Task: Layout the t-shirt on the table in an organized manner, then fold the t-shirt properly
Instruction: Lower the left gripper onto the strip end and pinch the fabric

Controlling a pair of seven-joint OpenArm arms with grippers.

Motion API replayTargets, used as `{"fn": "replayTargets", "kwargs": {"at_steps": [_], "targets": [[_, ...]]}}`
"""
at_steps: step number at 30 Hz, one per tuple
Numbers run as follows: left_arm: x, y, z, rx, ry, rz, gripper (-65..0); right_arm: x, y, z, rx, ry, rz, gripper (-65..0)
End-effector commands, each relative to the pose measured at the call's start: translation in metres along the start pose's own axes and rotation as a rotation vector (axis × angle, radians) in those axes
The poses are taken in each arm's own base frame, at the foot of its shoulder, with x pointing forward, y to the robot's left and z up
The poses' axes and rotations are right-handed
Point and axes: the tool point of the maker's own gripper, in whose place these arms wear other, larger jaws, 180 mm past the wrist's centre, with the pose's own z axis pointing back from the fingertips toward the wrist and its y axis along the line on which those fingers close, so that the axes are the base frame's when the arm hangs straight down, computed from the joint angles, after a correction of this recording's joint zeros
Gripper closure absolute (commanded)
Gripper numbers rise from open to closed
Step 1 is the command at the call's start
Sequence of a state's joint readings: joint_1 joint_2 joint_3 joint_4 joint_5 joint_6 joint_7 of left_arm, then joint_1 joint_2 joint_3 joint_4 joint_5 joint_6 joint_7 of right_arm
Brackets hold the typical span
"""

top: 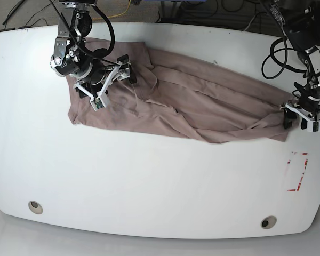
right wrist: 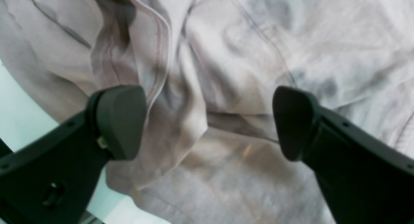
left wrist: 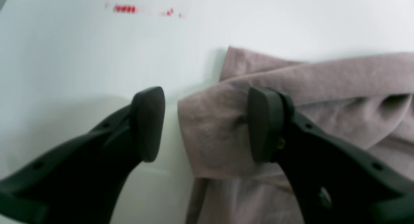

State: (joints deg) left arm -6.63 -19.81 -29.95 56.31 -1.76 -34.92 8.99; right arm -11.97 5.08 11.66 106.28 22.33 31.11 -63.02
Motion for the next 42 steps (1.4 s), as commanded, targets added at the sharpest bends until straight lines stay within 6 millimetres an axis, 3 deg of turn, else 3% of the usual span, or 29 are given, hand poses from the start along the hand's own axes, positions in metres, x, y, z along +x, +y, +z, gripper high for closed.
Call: {"fn": "replayTargets", "kwargs": {"at_steps": [1, 7, 23, 37, 42], "targets": [[0.016, 0.009, 0.0, 0.012, -0.047, 0.002, -38.0, 0.013, -0.001, 0.004, 0.0, -0.046, 0.012, -59.3], [-0.007, 0.008, -0.004, 0.006, 0.003, 0.051, -37.9, 0.013, -0.001, 0.003, 0.001, -0.047, 0.011, -59.3], [-0.006, 0.008, -0.004, 0.006, 0.0, 0.049, -36.6, 0.012, 0.0, 0.003, 0.001, -0.045, 0.01, -59.3], [0.018, 0.007, -0.001, 0.008, -0.054, 0.005, -1.3, 0.013, -0.001, 0.003, 0.001, -0.047, 0.011, -59.3], [0.025, 0.008, 0.0, 0.014, -0.07, -0.007, 0.0, 0.013, -0.001, 0.003, 0.001, -0.045, 0.01, -59.3]]}}
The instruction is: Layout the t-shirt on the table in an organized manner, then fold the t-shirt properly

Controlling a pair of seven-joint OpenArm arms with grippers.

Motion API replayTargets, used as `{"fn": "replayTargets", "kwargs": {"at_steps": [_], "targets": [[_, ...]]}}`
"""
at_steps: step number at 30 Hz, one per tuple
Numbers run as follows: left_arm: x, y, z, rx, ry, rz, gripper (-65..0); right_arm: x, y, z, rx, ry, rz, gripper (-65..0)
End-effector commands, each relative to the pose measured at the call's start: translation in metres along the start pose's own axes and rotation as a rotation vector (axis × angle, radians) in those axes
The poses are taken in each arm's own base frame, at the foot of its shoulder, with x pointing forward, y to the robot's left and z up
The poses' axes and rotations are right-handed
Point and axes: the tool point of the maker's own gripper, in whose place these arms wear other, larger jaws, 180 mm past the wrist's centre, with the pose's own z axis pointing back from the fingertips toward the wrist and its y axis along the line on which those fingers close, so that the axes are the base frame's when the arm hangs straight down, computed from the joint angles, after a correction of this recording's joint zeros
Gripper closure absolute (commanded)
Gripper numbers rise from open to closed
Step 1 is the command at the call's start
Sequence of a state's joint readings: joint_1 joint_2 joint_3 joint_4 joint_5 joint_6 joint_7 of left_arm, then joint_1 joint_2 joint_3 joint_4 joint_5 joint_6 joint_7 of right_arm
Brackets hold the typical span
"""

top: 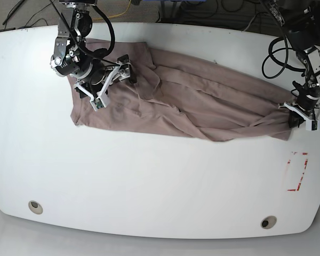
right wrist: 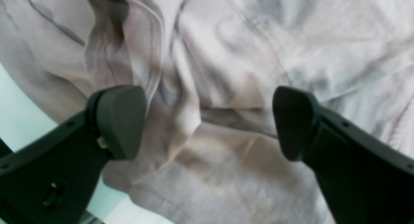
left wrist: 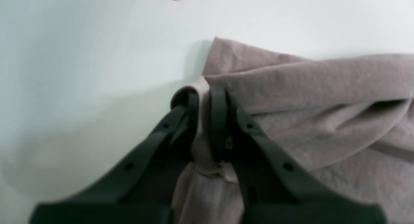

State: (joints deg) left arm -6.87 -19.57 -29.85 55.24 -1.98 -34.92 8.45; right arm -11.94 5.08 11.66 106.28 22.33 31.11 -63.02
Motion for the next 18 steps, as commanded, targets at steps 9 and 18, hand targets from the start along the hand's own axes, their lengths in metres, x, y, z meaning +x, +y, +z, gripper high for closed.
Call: {"fn": "replayTargets", "kwargs": {"at_steps": [9, 18], "targets": [[0.055, 0.008, 0.008, 0.022, -0.131, -0.071, 0.0, 0.005, -0.002, -0.003, 0.009, -0.021, -0.009, -59.3], [0.084, 0.003, 0.013, 0.022, -0.194, -0.119, 0.0, 0.003, -0.002, -0.004, 0.014, -0.018, -0.015, -59.3]]}}
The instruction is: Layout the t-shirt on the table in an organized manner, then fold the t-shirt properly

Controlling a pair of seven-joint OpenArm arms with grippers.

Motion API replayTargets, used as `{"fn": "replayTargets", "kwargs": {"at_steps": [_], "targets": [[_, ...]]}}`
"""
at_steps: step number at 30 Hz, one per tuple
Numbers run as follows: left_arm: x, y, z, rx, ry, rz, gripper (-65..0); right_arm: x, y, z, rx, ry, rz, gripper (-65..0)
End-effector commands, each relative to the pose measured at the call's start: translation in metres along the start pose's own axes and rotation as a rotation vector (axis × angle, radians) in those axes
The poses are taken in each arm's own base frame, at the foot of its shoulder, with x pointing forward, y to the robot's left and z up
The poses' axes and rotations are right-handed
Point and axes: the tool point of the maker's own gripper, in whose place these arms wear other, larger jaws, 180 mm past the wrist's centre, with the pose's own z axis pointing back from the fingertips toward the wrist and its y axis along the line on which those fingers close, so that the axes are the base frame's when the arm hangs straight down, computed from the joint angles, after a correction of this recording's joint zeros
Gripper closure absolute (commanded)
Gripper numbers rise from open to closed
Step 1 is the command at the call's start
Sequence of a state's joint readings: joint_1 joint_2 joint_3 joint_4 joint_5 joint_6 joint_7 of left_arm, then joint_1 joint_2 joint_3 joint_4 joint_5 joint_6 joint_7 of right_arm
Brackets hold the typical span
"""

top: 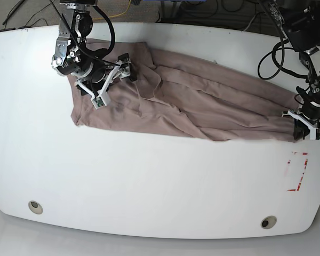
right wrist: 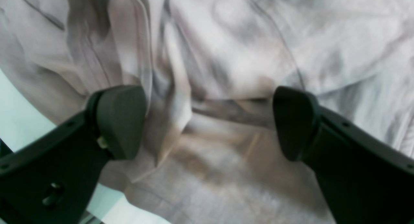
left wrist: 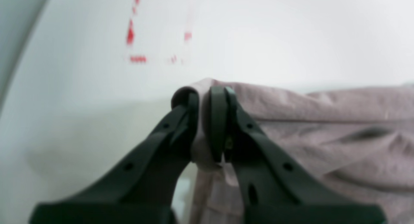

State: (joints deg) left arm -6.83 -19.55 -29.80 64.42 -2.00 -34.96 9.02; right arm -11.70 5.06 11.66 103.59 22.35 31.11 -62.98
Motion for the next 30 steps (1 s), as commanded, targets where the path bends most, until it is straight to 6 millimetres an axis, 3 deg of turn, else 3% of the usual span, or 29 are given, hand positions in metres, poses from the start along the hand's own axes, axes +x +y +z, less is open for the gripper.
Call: {"fn": "replayTargets", "kwargs": {"at_steps": [1, 10, 21, 30], "targets": [[0.031, 0.009, 0.0, 0.015, -0.08, -0.024, 0.0, 0.013, 0.0, 0.004, 0.002, -0.049, 0.011, -59.3], [0.065, 0.01, -0.01, 0.017, -0.145, -0.027, 0.0, 0.015, 0.0, 0.004, 0.001, -0.053, 0.013, -59.3], [0.107, -0.016, -0.03, -0.049, -0.205, -0.079, 0.0, 0.015, 0.0, 0.004, 0.001, -0.053, 0.013, -59.3], [0.109, -0.026, -0.034, -0.073, -0.201, -0.1, 0.0, 0.016, -0.001, 0.005, -0.002, -0.056, 0.013, -59.3]]}}
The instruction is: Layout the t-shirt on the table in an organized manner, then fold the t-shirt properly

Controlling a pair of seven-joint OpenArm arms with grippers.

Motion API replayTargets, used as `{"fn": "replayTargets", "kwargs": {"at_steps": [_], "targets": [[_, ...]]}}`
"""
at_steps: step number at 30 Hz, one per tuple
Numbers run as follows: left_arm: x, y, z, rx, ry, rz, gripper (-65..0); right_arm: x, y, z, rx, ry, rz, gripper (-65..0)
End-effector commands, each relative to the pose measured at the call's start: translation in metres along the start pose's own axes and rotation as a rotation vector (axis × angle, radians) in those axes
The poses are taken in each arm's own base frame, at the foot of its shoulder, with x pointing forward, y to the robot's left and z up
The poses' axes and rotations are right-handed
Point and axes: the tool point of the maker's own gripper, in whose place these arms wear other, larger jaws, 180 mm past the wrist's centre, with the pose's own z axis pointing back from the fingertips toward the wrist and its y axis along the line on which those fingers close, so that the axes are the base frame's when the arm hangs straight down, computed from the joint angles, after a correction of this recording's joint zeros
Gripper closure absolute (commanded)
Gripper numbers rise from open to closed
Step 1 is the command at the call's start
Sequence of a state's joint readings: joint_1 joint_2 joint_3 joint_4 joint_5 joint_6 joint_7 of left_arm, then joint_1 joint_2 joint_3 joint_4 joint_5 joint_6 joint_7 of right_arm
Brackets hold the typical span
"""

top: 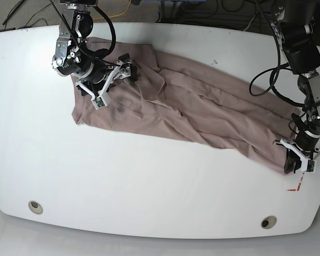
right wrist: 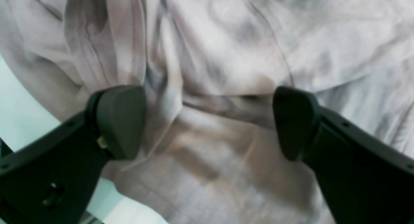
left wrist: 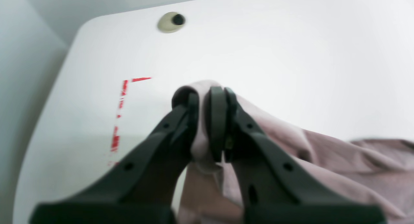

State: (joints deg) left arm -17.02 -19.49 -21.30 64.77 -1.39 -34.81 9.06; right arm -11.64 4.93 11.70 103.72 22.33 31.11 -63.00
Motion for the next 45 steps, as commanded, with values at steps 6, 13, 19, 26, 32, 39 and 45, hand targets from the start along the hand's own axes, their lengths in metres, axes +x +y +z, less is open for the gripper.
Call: {"fn": "replayTargets", "kwargs": {"at_steps": [6, 13, 19, 26, 32, 39, 45], "targets": [[0.013, 0.014, 0.007, 0.025, -0.044, -0.014, 0.0, 0.015, -0.001, 0.005, -0.003, -0.054, 0.013, -59.3], [-0.01, 0.023, 0.02, 0.034, 0.015, -0.038, 0.0, 0.015, -0.001, 0.005, -0.003, -0.054, 0.013, -59.3], [-0.025, 0.029, 0.029, 0.039, 0.054, -0.053, 0.0, 0.015, -0.002, 0.006, -0.004, -0.054, 0.014, -59.3], [-0.029, 0.039, 0.037, 0.065, 0.063, -0.046, 0.0, 0.018, -0.002, 0.008, -0.009, -0.062, 0.023, -59.3], [-0.027, 0.046, 0.04, 0.077, 0.06, -0.048, 0.0, 0.055, 0.007, 0.024, 0.0, -0.169, 0.075, -59.6], [-0.027, 0.046, 0.04, 0.077, 0.06, -0.048, 0.0, 0.088, 0.016, 0.023, 0.066, -0.255, 0.059, -60.0], [-0.026, 0.05, 0.042, 0.082, 0.063, -0.057, 0.0, 0.098, 0.035, 0.009, 0.127, -0.269, 0.029, -60.0]]}}
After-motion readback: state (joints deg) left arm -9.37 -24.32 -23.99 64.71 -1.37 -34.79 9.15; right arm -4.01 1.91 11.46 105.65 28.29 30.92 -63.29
